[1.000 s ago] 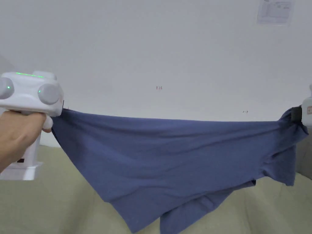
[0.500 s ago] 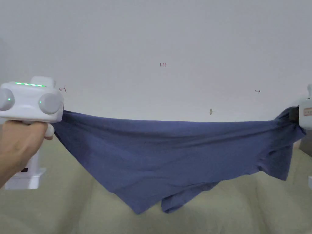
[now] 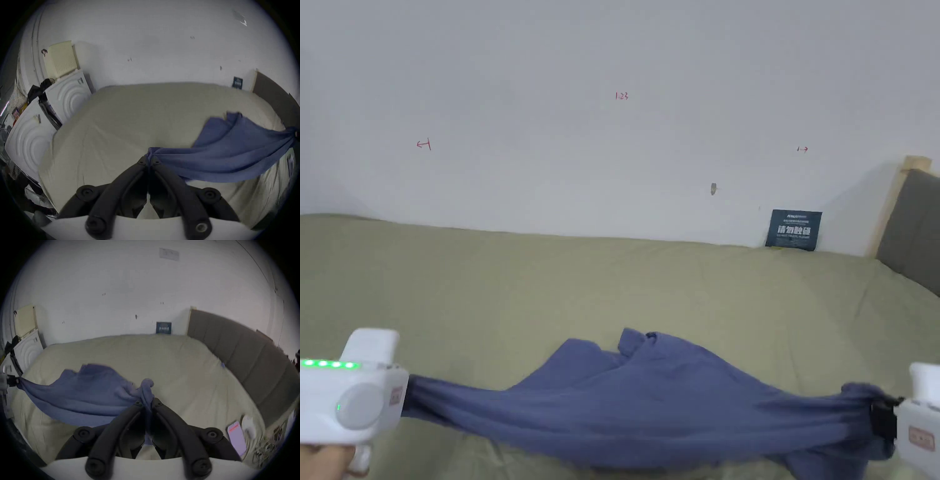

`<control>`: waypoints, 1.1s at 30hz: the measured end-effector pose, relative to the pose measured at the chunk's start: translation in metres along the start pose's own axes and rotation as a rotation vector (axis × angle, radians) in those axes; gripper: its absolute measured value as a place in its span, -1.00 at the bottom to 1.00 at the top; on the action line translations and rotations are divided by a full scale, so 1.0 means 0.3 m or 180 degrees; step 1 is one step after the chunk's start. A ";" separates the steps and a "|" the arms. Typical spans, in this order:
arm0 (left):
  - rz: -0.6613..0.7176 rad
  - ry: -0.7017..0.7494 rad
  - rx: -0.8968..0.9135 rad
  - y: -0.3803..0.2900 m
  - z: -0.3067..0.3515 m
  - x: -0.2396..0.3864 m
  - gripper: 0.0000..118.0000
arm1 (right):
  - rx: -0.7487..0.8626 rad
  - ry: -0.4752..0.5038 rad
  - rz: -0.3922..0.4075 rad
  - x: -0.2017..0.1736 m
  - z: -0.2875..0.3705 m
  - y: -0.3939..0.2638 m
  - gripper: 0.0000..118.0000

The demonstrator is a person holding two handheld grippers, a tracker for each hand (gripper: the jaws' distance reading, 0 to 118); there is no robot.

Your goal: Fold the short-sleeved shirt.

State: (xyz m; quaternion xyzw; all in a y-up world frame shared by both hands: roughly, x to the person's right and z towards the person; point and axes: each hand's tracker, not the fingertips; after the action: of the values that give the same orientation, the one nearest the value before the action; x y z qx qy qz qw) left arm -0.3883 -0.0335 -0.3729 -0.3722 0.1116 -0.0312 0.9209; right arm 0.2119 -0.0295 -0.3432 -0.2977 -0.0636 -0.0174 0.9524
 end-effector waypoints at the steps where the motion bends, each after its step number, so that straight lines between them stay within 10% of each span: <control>1: 0.0044 -0.0009 -0.0011 -0.058 0.023 -0.007 -1.00 | -0.0046 -0.0031 0.0005 0.015 0.020 -0.059 -0.88; 15: 0.0325 -0.0231 -0.0309 -0.486 0.240 -0.130 -1.00 | -0.0355 -0.0053 -0.0305 0.126 0.318 -0.483 -0.87; 18: 0.0302 -0.0264 -0.0284 -0.490 0.225 -0.134 -0.96 | -0.0369 -0.0040 -0.0265 0.109 0.305 -0.494 -0.57; 20: 0.0410 -0.0370 -0.0231 -0.492 0.214 -0.140 0.04 | -0.0351 -0.0072 -0.0287 0.103 0.298 -0.493 0.31; 21: 0.0501 -0.0390 -0.0194 -0.493 0.210 -0.148 0.77 | -0.0352 -0.0044 -0.0341 0.092 0.298 -0.491 0.32; 22: 0.0570 -0.0416 -0.0242 -0.493 0.201 -0.154 1.00 | -0.0308 -0.0059 -0.0344 0.090 0.303 -0.483 0.32; 30: 0.0595 -0.0546 0.0101 -0.461 0.351 -0.061 0.93 | 0.0023 0.0201 -0.0108 -0.083 0.383 -0.381 0.31; 33: 0.0403 -0.0553 0.0472 -0.439 0.438 -0.013 0.23 | 0.0422 0.0375 0.0074 -0.216 0.456 -0.361 0.17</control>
State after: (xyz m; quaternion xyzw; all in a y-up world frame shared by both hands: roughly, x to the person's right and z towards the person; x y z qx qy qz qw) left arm -0.3587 -0.0387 -0.1891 -0.2966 0.0521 0.0511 0.9522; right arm 0.1247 -0.0410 -0.1791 -0.2331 -0.0051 -0.0195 0.9722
